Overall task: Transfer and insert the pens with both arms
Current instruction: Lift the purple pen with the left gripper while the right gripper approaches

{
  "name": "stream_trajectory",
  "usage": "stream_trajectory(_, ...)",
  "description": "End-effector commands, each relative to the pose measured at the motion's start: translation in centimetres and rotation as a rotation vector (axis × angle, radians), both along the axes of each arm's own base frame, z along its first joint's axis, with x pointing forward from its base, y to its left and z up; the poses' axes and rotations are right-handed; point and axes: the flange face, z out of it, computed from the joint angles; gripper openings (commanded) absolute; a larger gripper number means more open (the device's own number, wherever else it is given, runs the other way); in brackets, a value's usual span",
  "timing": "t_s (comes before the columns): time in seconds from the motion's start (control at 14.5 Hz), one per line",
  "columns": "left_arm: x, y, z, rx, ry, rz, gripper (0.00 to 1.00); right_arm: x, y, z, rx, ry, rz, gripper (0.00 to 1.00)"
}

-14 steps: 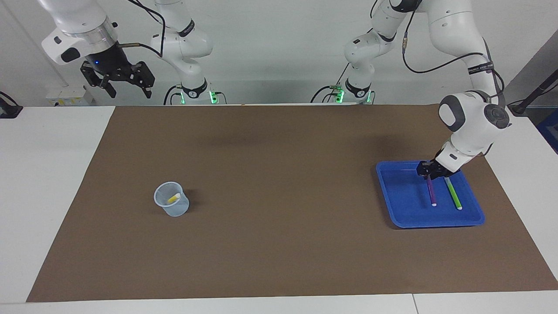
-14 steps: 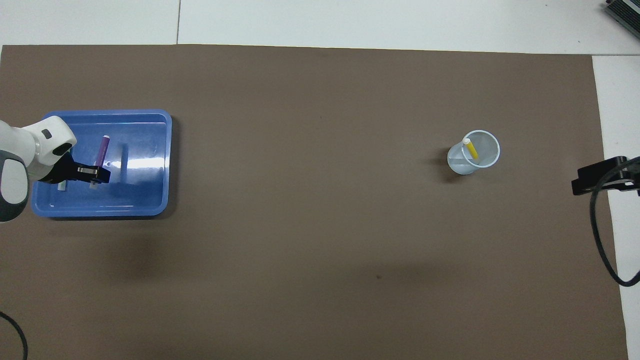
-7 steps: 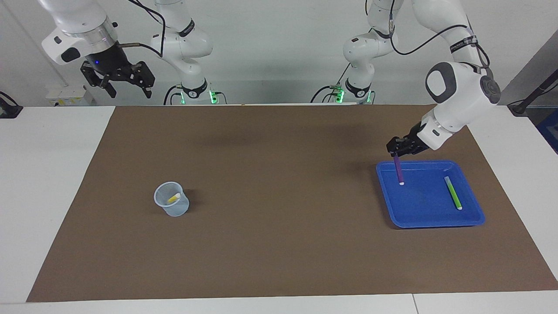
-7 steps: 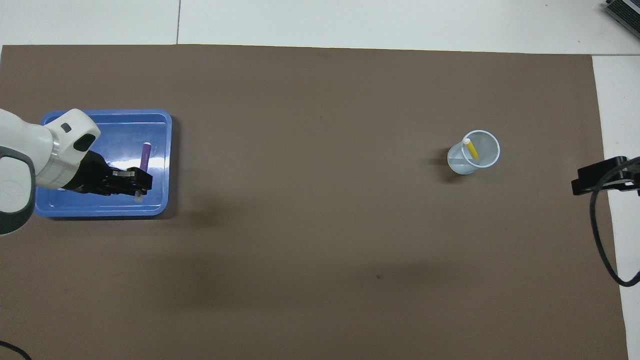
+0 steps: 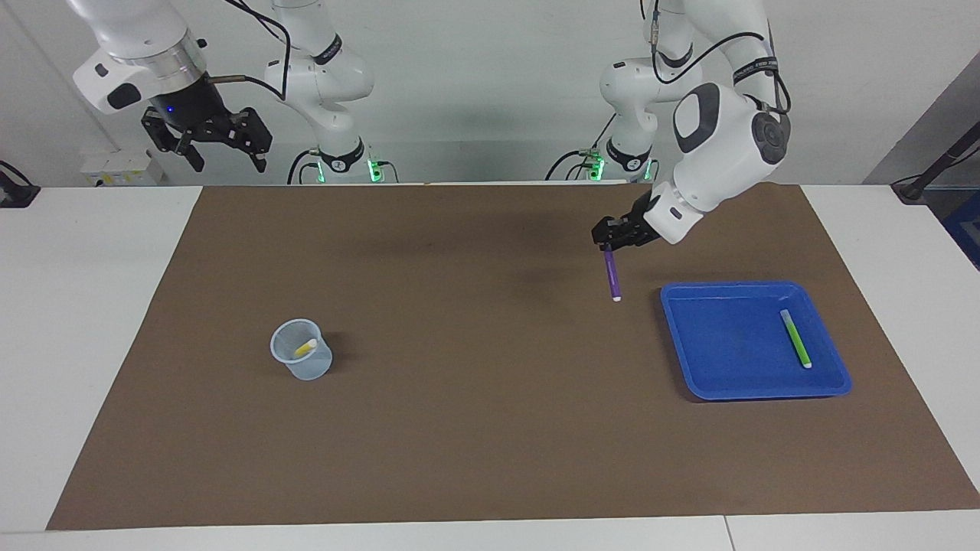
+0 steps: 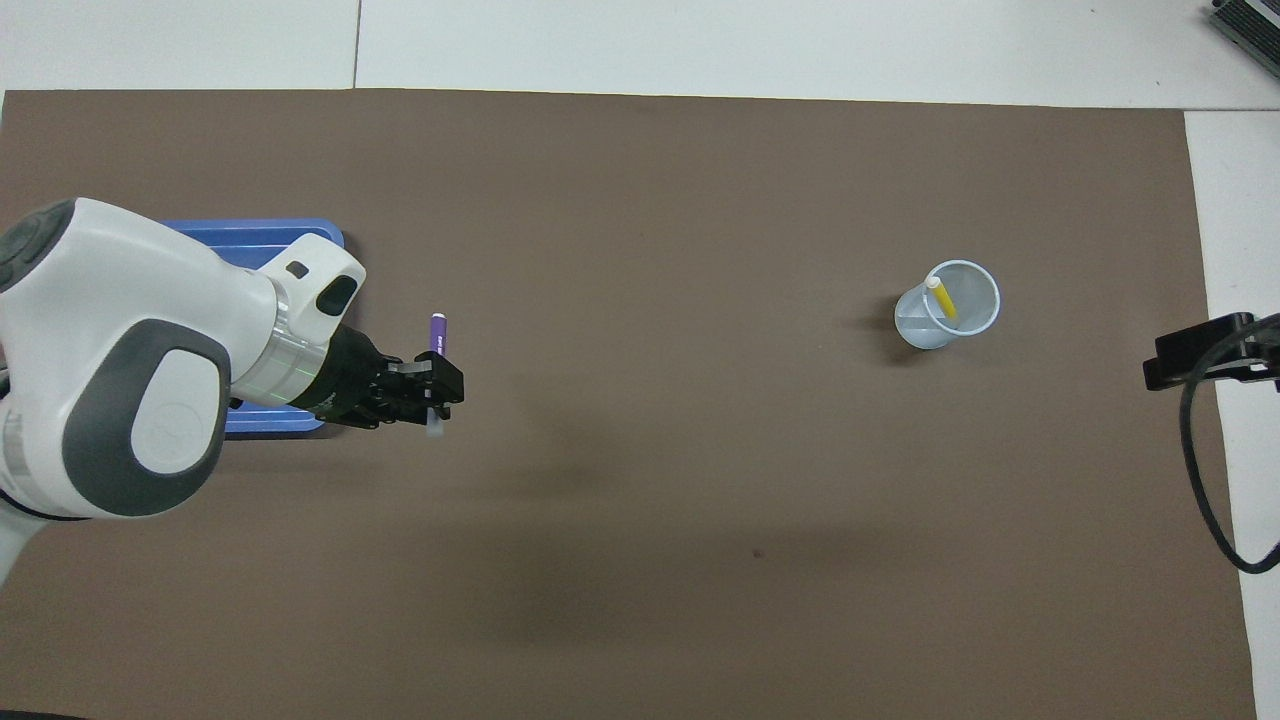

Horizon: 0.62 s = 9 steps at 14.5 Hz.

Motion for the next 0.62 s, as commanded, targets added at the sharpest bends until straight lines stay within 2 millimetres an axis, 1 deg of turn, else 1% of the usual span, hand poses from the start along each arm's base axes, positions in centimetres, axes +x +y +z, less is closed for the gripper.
stream_trajectory(0.0, -1.8, -2.8, 2.0, -0.046, 0.018, 0.051, 0.00, -0.5, -0.1, 0.1, 0.022, -0.003, 0.008, 1.00)
stream_trajectory(0.28, -3.5, -6.7, 3.7, -0.131, 0.051, 0.117, 0.00, -0.5, -0.1, 0.1, 0.022, -0.003, 0.008, 1.00)
stream_trajectory(0.41, -4.2, -8.5, 3.8, -0.143, 0.061, 0.149, 0.00, -0.5, -0.1, 0.1, 0.022, -0.003, 0.008, 1.00)
stream_trajectory(0.48, -4.9, -9.9, 3.8, -0.148, 0.070, 0.151, 0.00, -0.5, -0.1, 0.0, 0.022, 0.000, 0.008, 1.00)
stream_trajectory(0.55, -5.2, -10.6, 4.0, -0.161, 0.074, 0.174, 0.00, -0.5, -0.1, 0.0, 0.022, 0.000, 0.006, 1.00)
